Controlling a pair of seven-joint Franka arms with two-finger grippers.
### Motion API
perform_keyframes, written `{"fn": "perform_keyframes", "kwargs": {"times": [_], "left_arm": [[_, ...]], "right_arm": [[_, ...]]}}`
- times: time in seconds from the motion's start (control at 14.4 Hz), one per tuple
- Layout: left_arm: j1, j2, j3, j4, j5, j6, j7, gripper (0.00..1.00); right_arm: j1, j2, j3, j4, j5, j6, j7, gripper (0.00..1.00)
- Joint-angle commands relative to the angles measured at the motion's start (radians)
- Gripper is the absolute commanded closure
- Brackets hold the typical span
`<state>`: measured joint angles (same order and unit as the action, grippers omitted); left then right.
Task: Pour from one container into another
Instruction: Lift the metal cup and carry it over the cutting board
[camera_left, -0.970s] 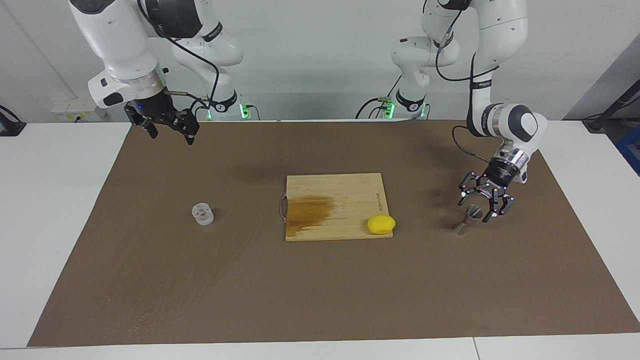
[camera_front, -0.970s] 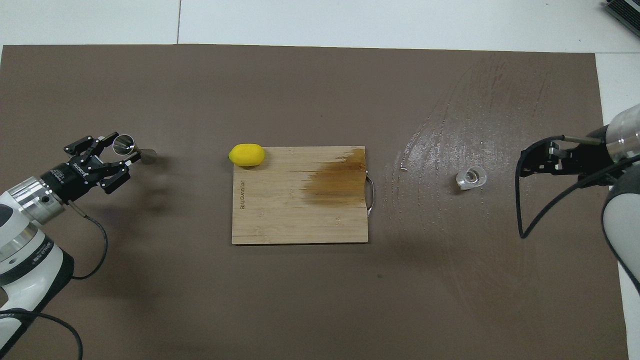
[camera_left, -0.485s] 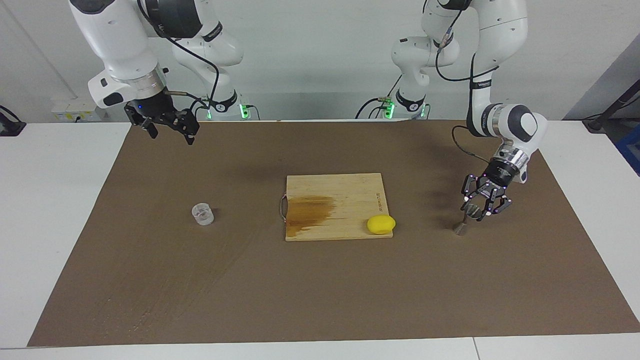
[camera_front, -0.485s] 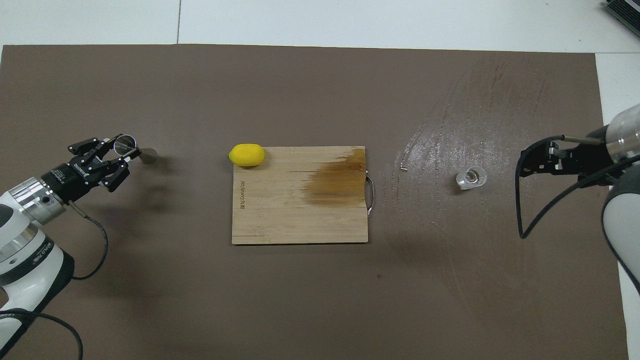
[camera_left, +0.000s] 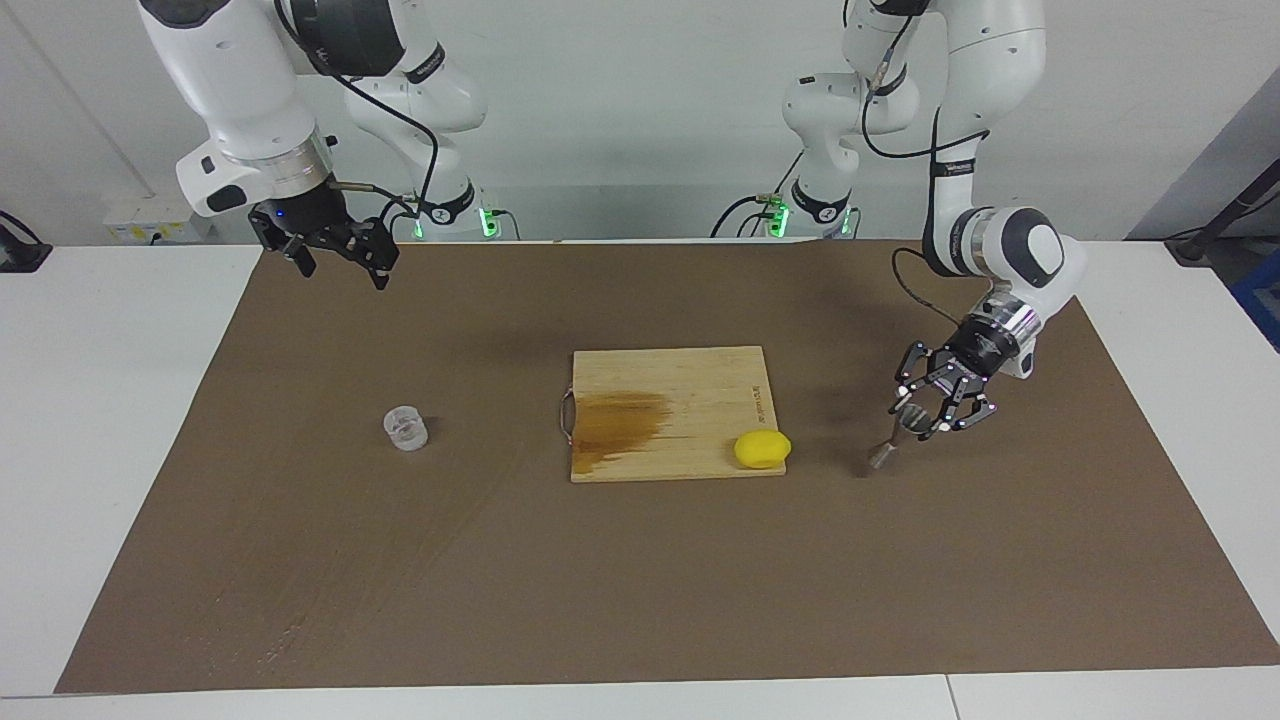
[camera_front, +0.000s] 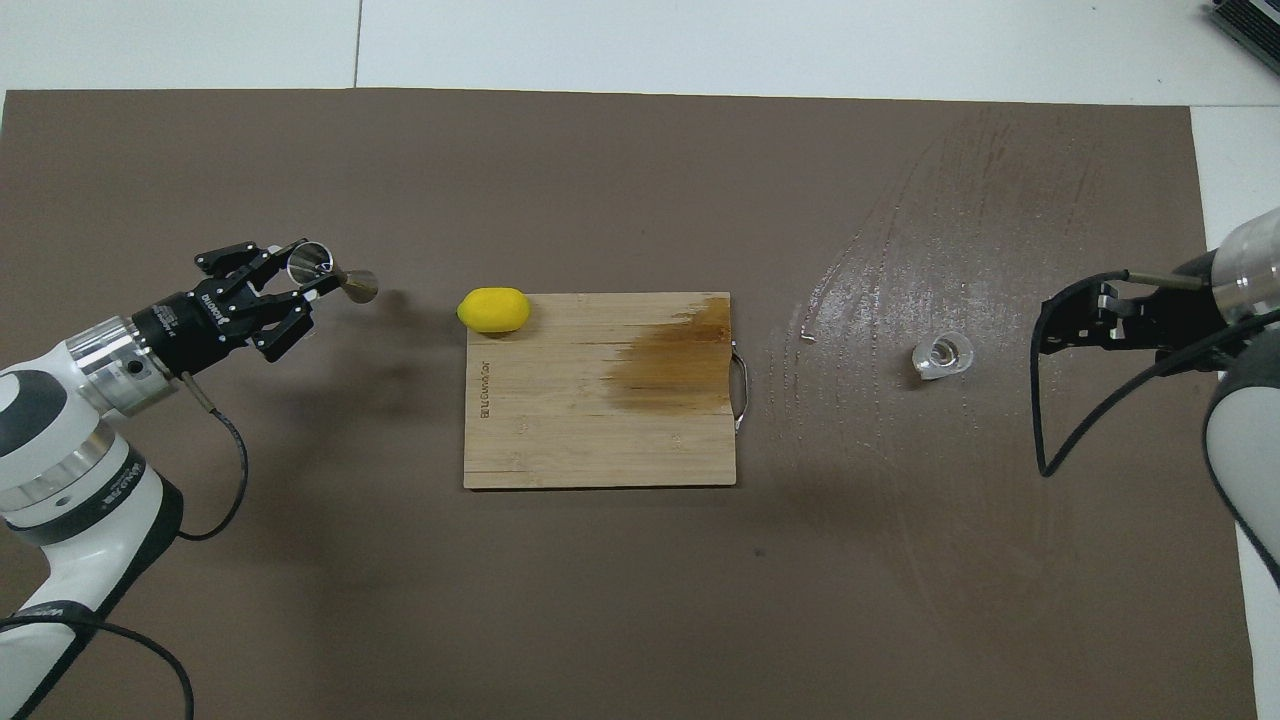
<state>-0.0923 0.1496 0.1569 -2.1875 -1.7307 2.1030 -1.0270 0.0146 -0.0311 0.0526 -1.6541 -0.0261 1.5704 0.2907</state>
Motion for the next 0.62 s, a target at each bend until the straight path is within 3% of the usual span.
{"fn": "perform_keyframes", "kwargs": {"times": [0.0,0.21,0.55], "left_arm": [[-0.032,-0.025,-0.106,0.041,-0.023,0.085,-0.074,1.0],[-0.052,-0.033,-0.256,0.046,-0.197,0.208,-0.074,1.0],[-0.265,0.013,-0.269,0.124,-0.268,0.386,-0.051,1.0]], "right_arm": [[-0.015,-0.023,0.006,-0.023,0.012,-0.003,-0.018,0.0],[-0.015,-0.023,0.006,-0.023,0.012,-0.003,-0.018,0.0],[-0.015,-0.023,0.006,-0.023,0.012,-0.004,-0.018,0.0]]}}
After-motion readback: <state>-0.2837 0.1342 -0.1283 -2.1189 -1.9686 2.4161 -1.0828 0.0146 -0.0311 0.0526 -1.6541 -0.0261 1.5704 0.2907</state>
